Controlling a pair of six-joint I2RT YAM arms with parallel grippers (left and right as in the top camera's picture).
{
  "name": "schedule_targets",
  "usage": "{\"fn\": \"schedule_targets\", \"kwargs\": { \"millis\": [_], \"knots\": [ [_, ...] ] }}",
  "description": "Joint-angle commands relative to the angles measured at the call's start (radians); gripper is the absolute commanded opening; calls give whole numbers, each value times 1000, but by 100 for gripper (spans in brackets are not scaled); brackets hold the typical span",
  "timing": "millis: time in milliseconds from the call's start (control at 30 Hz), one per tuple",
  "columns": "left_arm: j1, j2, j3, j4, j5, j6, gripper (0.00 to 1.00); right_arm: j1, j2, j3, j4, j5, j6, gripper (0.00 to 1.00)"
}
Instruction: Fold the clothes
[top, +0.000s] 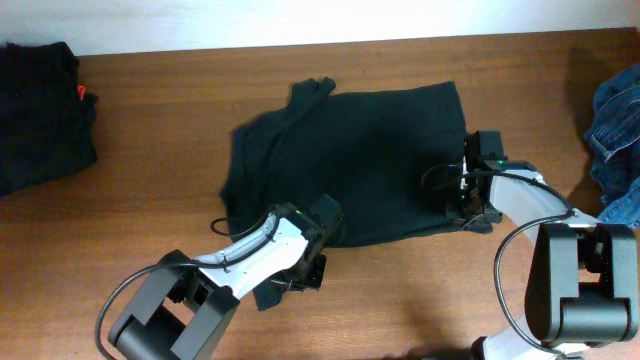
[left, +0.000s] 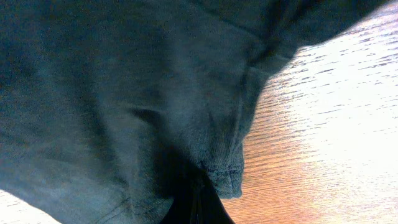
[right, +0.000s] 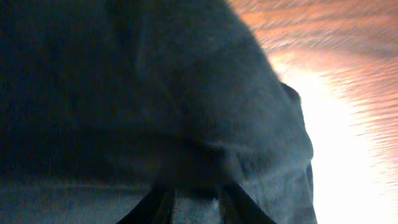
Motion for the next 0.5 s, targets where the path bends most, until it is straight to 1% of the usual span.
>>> {"fn": "schedule_targets", "kwargs": {
  "millis": [0, 100, 133, 200, 300, 467],
  "knots": [
    [-6, 29, -47, 7, 69, 24, 0, -3, 13, -21, 14, 89, 8, 28],
    [-6, 29, -53, 6, 77, 25, 0, -3, 13, -21, -2, 59, 7, 28],
    [-6, 29, -53, 5, 80, 25, 0, -3, 13, -21, -13, 50, 7, 34],
    [-8, 29, -52, 7, 87, 35, 0, -3, 13, -21, -37, 40, 8, 41],
    [-8, 29, -52, 3, 93, 36, 0, -3, 13, -21, -77, 40, 8, 46],
    [-8, 29, -51, 21, 265, 94, 0, -3, 13, -21, -113, -40, 8, 69]
  ]
}}
